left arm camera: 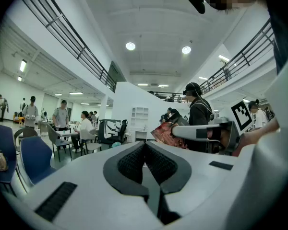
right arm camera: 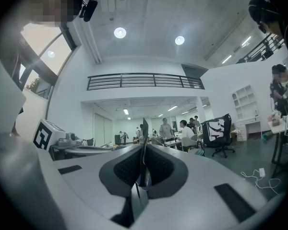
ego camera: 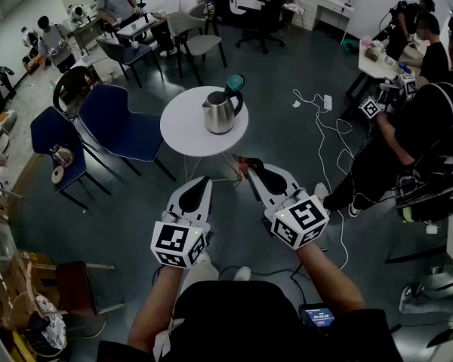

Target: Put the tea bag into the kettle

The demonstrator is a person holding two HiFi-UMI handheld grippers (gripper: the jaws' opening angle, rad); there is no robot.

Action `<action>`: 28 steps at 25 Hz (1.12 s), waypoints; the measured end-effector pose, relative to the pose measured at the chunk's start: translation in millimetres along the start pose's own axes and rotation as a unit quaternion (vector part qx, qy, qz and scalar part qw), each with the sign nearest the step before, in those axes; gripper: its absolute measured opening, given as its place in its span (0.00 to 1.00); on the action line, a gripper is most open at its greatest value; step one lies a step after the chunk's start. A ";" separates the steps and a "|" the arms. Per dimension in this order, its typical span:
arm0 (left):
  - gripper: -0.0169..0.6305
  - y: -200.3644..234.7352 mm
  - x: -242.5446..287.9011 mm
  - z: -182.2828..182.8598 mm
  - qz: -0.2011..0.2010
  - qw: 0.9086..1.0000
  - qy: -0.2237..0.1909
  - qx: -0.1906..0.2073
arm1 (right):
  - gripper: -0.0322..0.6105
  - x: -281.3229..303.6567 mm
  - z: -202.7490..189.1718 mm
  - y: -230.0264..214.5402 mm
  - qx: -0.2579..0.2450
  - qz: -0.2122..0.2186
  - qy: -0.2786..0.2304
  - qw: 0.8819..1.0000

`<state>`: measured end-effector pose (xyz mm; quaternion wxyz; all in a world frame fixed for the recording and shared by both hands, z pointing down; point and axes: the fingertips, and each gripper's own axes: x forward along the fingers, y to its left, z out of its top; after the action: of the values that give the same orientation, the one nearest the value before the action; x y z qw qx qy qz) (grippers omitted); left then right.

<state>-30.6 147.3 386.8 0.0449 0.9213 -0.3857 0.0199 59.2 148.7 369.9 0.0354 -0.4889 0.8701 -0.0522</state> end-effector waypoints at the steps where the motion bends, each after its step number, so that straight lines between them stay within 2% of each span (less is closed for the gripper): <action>1: 0.05 0.5 -0.9 -1.0 0.000 1.000 -0.001 0.000 | 0.08 0.3 -1.6 0.9 0.001 0.000 0.000 1.000; 19: 0.05 -6.8 -4.4 1.4 0.006 1.000 -0.008 -0.004 | 0.08 -8.8 1.0 -1.5 0.004 0.001 -0.004 1.000; 28: 0.05 15.0 7.9 -3.2 0.009 1.000 -0.010 -0.006 | 0.08 13.8 -5.5 -9.6 -0.001 0.004 0.001 1.000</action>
<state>-35.8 131.5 391.6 0.0467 0.9175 -0.3949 0.0092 59.5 132.3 376.4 0.0338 -0.4857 0.8719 -0.0518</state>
